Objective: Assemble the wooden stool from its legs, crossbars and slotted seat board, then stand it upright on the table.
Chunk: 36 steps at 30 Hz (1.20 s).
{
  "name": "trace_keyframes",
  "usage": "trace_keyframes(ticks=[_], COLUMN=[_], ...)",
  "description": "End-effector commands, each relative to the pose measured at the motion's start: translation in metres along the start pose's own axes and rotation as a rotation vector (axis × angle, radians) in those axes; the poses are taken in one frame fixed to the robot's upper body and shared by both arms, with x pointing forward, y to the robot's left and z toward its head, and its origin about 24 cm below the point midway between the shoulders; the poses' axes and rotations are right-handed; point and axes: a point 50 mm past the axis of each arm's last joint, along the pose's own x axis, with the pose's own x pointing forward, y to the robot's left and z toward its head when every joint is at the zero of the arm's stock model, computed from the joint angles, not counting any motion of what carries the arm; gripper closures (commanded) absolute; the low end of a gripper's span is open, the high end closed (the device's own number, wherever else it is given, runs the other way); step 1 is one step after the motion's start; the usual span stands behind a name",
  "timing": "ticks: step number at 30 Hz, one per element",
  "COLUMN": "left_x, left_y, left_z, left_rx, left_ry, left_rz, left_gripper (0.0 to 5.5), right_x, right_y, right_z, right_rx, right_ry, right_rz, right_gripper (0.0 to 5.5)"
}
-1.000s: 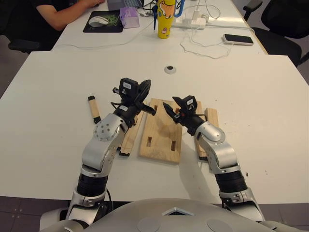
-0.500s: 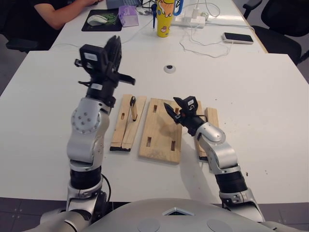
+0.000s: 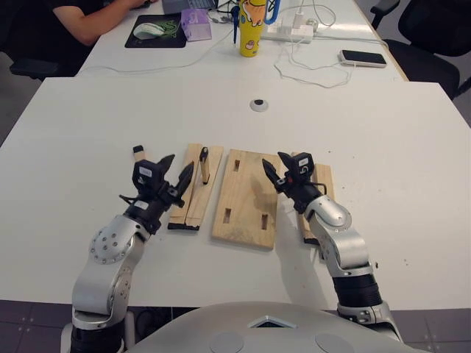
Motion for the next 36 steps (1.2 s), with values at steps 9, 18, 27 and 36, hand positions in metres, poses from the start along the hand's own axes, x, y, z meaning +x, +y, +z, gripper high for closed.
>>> trace_keyframes(ticks=[9,18,27,36], left_x=[0.015,0.020,0.023,0.025], left_y=[-0.020,-0.018,-0.018,-0.015], left_z=[-0.017,-0.022,-0.028,-0.028], left_rx=[-0.108,-0.181,-0.205,-0.113], left_ry=[0.263,0.350,0.456,0.490], left_rz=[-0.089,-0.008,0.034,0.077], left_gripper=[1.70,1.70,1.70,1.70], right_x=[0.000,0.001,0.001,0.001], right_y=[-0.002,-0.001,0.000,0.001], right_z=[-0.001,-0.001,-0.001,-0.002], right_rx=[-0.009,-0.004,0.001,0.004], right_ry=[0.018,0.023,0.027,0.031], right_rz=[-0.011,-0.004,-0.002,0.001], right_gripper=[3.13,3.13,3.13,3.13])
